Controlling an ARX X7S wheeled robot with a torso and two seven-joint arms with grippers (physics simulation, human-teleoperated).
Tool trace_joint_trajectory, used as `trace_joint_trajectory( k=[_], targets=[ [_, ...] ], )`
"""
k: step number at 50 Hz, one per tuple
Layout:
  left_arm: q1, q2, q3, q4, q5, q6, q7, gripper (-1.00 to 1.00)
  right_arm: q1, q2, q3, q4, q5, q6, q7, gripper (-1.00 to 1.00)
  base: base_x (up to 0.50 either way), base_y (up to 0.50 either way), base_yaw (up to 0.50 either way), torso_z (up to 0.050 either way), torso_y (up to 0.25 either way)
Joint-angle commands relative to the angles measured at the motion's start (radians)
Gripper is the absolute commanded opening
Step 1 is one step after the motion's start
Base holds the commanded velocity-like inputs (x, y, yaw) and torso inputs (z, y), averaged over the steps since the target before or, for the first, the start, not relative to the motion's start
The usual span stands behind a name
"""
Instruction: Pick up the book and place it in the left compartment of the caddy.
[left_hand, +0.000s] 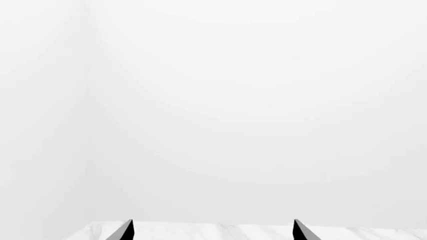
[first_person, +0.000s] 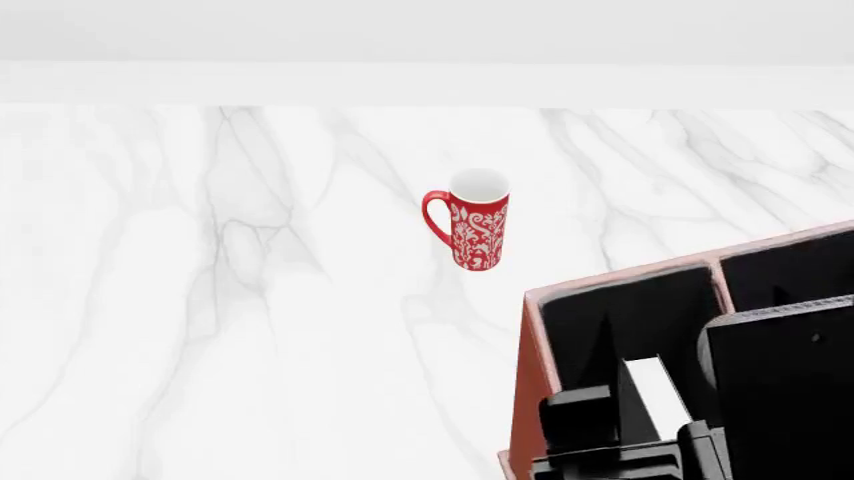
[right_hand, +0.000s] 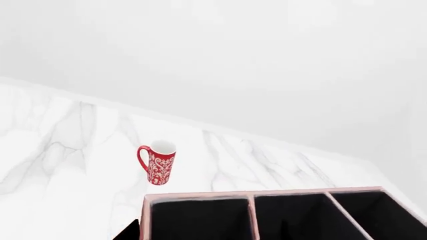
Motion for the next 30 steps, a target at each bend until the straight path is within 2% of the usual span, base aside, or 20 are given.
trace_joint_trajectory(
  k=[1, 30],
  targets=[
    [-0.01, -0.002, 0.009, 0.0, 0.004, -0.002, -0.006, 1.0, -0.041, 0.022, -0.01, -0.079, -0.065, -0.037, 0.045, 1.0, 0.0, 0.0, 0.0, 0.0, 0.0],
    [-0.03, -0.003, 0.032, 0.0, 0.006, -0.002, -0.006, 1.0, -0.141, 0.048, -0.044, -0.176, -0.282, -0.138, 0.161, 1.0, 0.0, 0.0, 0.0, 0.0, 0.0]
  ],
)
